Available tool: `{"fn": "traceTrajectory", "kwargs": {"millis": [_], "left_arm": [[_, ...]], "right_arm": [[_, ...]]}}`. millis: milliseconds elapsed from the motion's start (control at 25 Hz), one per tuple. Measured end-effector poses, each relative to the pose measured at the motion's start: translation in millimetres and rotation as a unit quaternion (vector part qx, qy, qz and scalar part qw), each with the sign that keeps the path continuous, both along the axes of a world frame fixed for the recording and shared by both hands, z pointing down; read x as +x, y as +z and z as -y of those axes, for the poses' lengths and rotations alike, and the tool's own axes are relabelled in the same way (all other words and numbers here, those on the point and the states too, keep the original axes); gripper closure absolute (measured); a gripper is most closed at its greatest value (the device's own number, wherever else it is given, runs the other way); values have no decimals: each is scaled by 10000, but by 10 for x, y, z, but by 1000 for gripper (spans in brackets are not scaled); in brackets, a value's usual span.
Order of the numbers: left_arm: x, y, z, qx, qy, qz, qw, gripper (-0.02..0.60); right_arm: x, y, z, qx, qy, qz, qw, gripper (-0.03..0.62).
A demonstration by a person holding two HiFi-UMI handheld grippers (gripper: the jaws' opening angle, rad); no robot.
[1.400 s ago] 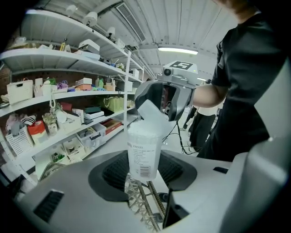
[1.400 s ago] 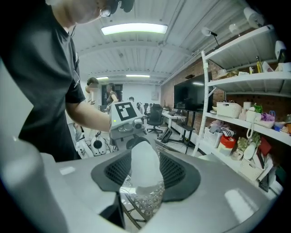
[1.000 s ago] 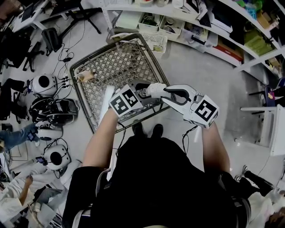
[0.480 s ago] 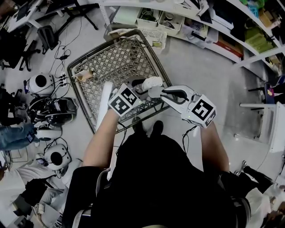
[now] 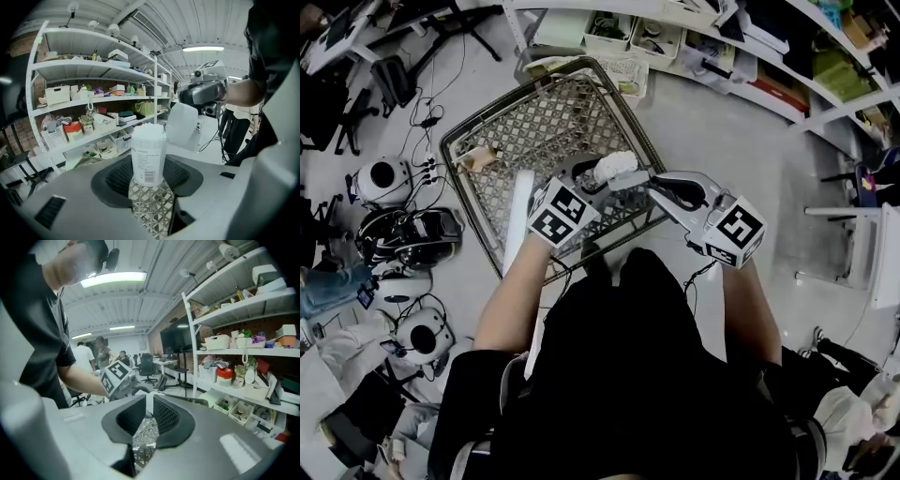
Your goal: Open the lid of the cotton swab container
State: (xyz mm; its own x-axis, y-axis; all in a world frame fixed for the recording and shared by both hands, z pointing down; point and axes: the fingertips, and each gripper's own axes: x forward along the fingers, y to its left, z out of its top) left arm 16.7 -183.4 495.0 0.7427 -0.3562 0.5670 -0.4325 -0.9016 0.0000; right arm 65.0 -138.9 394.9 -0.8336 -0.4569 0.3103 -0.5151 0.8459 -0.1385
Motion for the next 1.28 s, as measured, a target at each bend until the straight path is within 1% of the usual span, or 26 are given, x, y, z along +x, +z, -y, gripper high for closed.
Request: {"fn": "traceTrajectory", "kwargs": {"millis": [160, 280, 400, 560, 680, 880, 1080, 1280], "left_arm": [[-61, 115, 26, 38, -183, 44, 9998, 387], [-98, 208, 35, -53, -364, -34, 9993, 387], [-106, 351, 61, -160, -577, -19, 9982, 386], [-128, 621, 150, -199, -908, 60, 9957, 385], [-146, 814, 173, -292, -1100, 69, 9935, 385], [-196, 1124, 200, -430, -1298, 194, 9904, 385], [-203, 1383, 211, -556, -1437, 137, 9880, 385], [-173, 1595, 285, -590, -1552, 82, 9861, 385]], "right_arm": [[183, 4, 156, -83, 659, 362, 9971, 536], [302, 107, 235, -197, 1098, 443, 9928, 536], [437, 223, 327, -327, 1424, 583, 9876, 536], [549, 445, 422, -488, 1777, 747, 9800, 536], [558, 633, 435, -646, 1931, 770, 9760, 537], [522, 936, 430, -885, 2128, 841, 9694, 548], [469, 1242, 373, -1088, 2266, 898, 9637, 551], [383, 1359, 292, -1137, 2250, 860, 9639, 559]]}}
